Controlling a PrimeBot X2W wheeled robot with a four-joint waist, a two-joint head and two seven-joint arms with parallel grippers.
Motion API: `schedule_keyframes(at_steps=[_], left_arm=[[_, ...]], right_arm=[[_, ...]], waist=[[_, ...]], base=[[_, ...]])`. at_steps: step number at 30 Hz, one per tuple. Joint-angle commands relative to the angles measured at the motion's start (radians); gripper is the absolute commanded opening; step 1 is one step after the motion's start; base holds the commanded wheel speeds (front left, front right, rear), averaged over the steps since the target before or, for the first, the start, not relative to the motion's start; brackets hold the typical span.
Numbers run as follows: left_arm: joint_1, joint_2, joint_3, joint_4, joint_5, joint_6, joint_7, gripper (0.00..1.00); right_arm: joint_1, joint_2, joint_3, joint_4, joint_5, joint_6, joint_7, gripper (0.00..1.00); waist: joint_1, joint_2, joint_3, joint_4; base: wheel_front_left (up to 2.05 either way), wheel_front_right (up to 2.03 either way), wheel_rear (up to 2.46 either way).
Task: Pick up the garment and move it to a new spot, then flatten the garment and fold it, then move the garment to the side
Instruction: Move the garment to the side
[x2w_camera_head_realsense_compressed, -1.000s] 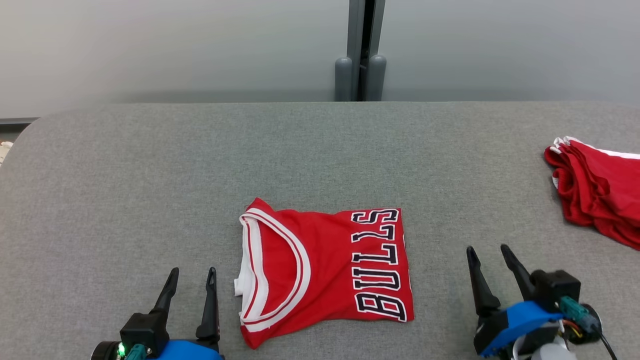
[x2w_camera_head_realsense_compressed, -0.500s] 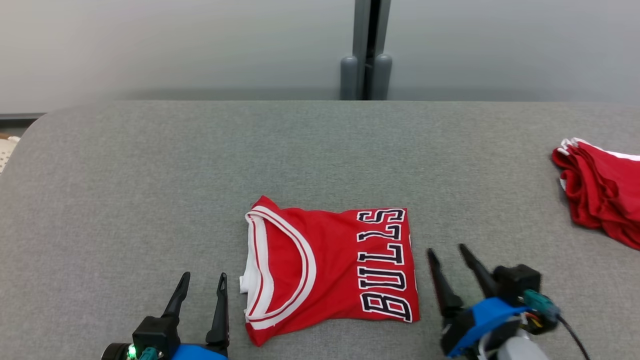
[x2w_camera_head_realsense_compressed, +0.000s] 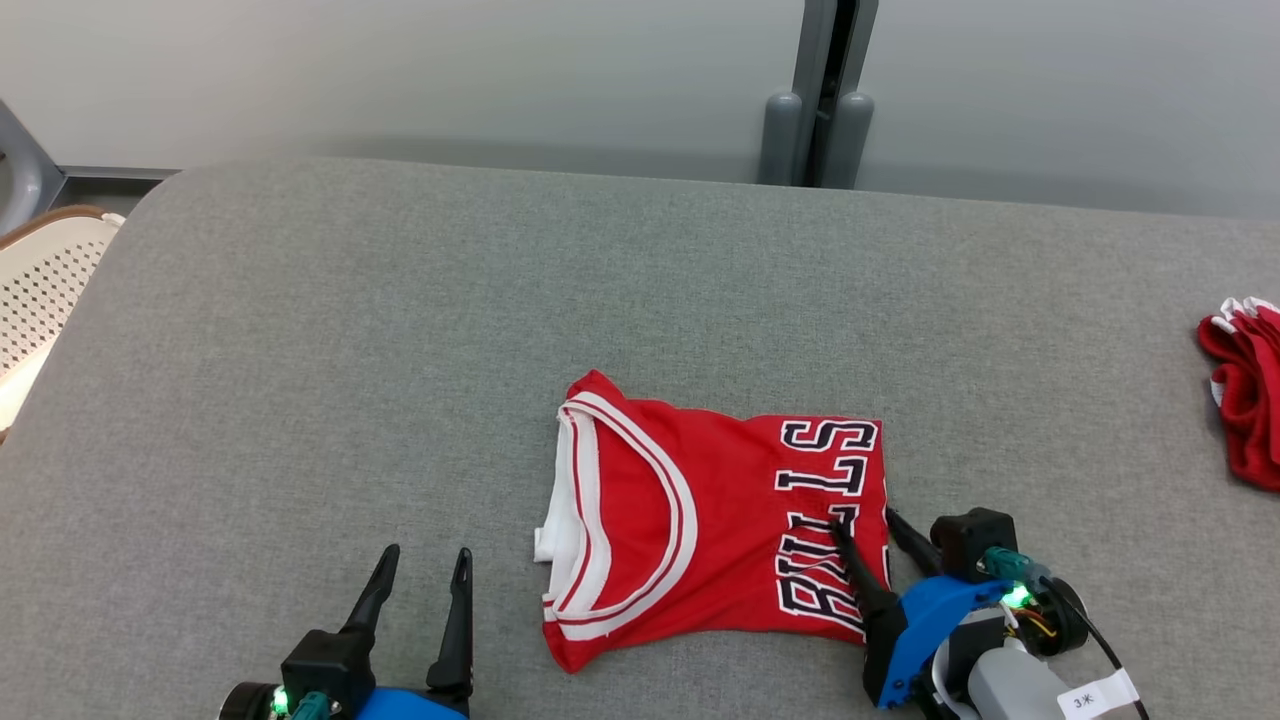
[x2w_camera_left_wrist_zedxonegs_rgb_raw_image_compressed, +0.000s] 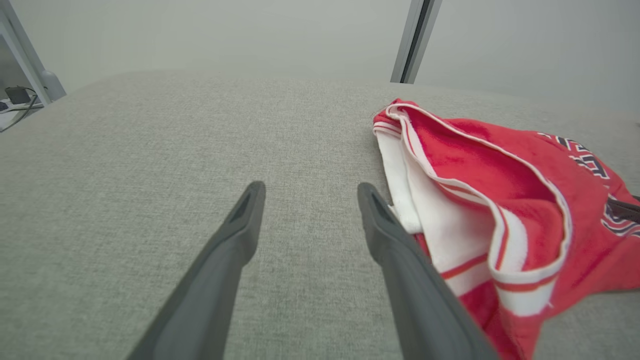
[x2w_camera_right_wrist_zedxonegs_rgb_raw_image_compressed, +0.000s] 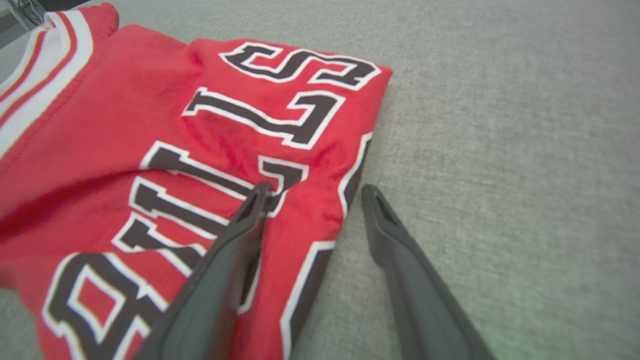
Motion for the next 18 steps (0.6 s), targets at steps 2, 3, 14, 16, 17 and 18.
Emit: schedule_keyframes(at_steps=[2,3,14,16,17,18], left_arm=[[0.001,0.0,0.014,0.001,0.004,-0.005,0.0,1.0],[0.003,0.0,0.017,0.0,0.005,-0.005,0.0,1.0],[-0.02,0.0,0.01,-0.026,0.002,-0.011,0.0,1.0],[-0.025,0.0,0.004,-0.028,0.004,-0.013,0.0,1.0],[-0.03,0.0,-0.003,-0.028,0.006,-0.014,0.0,1.0],[-0.031,0.0,-0.005,-0.029,0.009,-0.014,0.0,1.0]], right_arm=[[0.013,0.001,0.021,0.042,0.026,0.0,0.004,0.0],[0.007,0.0,0.02,0.046,0.028,0.0,-0.002,0.0],[0.041,-0.007,-0.064,-0.021,0.014,-0.002,-0.02,0.0],[0.057,-0.007,-0.084,-0.036,0.004,-0.002,-0.02,0.0],[0.066,-0.006,-0.097,-0.044,-0.002,-0.001,-0.02,0.0],[0.074,-0.007,-0.101,-0.052,-0.003,-0.002,-0.021,0.0]], waist=[[0.0001,0.0,0.0,-0.009],[0.0001,0.0,-0.001,-0.018],[0.0001,0.0,-0.003,-0.272],[0.0001,0.0,0.0,-0.316],[0.0001,0.0,0.001,-0.336],[0.0001,0.0,0.002,-0.36]], base=[[0.0,0.0,0.0],[0.0,0.0,0.0],[0.0,0.0,0.0],[0.0,0.0,0.0],[0.0,0.0,0.0],[0.0,0.0,0.0]])
